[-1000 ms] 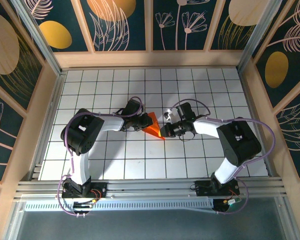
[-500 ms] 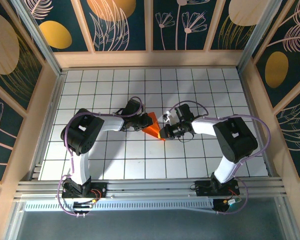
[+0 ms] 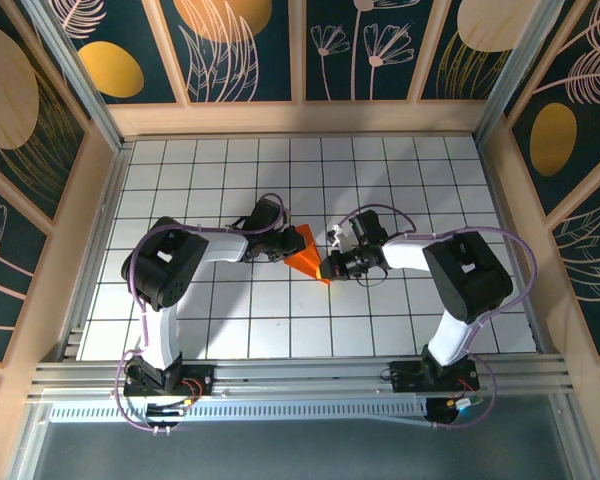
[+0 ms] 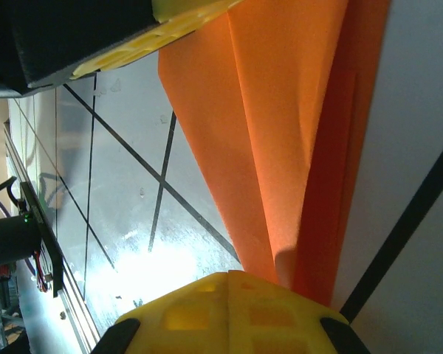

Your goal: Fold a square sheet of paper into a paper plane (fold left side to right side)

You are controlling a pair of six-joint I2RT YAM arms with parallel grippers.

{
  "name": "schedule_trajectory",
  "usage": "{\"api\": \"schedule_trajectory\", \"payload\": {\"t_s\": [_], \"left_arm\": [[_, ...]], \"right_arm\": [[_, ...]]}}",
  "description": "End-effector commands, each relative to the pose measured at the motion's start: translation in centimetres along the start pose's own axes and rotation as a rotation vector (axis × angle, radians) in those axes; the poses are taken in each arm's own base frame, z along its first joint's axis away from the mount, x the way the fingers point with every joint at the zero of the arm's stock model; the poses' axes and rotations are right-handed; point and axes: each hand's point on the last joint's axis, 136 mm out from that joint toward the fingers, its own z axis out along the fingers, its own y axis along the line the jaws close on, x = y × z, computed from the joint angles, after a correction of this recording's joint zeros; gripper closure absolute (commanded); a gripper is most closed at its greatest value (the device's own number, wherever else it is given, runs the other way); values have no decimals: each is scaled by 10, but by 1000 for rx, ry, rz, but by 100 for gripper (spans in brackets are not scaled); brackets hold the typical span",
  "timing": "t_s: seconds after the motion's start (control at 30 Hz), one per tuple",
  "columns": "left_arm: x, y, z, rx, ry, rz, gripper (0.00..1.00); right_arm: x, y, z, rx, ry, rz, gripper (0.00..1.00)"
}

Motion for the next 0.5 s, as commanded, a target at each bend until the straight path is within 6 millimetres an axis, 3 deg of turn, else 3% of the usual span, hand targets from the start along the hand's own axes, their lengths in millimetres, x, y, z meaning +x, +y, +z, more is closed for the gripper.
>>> {"api": "schedule_trajectory", "payload": {"t_s": [0.0, 0.47], "left_arm": [[9, 29, 8, -95, 26, -15, 87], [9, 29, 9, -95, 27, -14, 87]], "right_arm": [[8, -7, 5, 11, 18, 19, 100], [17, -13, 7, 22, 35, 38, 100]]}}
